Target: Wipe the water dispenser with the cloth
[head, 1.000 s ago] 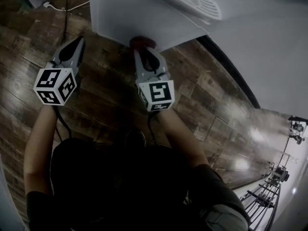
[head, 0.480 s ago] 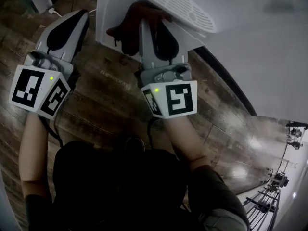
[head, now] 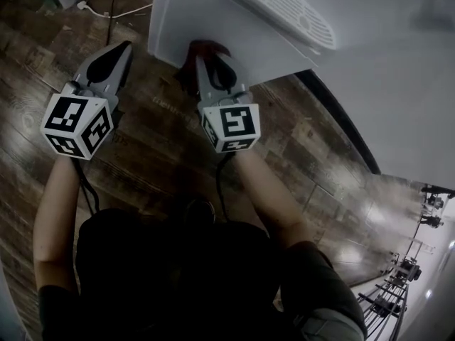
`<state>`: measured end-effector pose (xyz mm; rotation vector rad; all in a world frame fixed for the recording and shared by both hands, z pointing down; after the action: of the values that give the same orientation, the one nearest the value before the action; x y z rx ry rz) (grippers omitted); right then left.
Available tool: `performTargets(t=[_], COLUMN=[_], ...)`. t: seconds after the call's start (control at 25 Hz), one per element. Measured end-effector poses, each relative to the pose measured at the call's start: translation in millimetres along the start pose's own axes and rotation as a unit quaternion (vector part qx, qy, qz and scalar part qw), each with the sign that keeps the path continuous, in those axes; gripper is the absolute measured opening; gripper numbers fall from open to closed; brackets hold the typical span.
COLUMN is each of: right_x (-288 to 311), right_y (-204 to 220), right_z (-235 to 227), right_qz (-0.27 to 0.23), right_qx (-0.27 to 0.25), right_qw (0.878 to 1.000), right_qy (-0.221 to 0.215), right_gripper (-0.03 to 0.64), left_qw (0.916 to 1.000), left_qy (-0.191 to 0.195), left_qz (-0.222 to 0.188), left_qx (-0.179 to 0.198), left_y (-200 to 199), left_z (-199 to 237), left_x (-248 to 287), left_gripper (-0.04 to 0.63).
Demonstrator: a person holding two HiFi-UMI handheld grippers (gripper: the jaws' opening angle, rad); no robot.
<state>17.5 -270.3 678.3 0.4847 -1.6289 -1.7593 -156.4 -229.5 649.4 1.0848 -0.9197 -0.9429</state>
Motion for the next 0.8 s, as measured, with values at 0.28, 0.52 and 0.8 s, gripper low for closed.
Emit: performTargets(t=[0.28,0.52,0.8], right_x=[36.5,31.1,13.0], right_y=[101.3,8.4,-183.4], right_z=[16.7,31.5,41.3], right_qz=[0.171,0.045,-0.183], right_qx=[0.048,0.042,0.008], right_qw=[0.983,0.996,0.98], right_qy=[-0.048,-0.062,-0.074], right_gripper=[0.044,0.044,0.044], left_qw=[0.9984,0.9994,0.9949], left_qy=[-0.028,-0.025,0.007], left_qz=[0.048,0.022,-0.087], left_qx=[-0.006,0.002,0.052], left_y=[46.3,21.8,-100.9], left_z=[21.4,16.6,-8.8], left_x=[2.6,-6.8,-28.1], left_gripper=[0.018,0.018,0.019])
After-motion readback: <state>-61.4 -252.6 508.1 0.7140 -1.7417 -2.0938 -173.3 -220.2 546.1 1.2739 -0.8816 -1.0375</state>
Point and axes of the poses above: the fingertips, and each gripper's own axes: x forward along the fingers, z to its left, y out of its underside, the point moved 4 cm from there along -x, backward along the fingers, and after that the axes turned 3 degrees about -y, right-handed, at the moved point
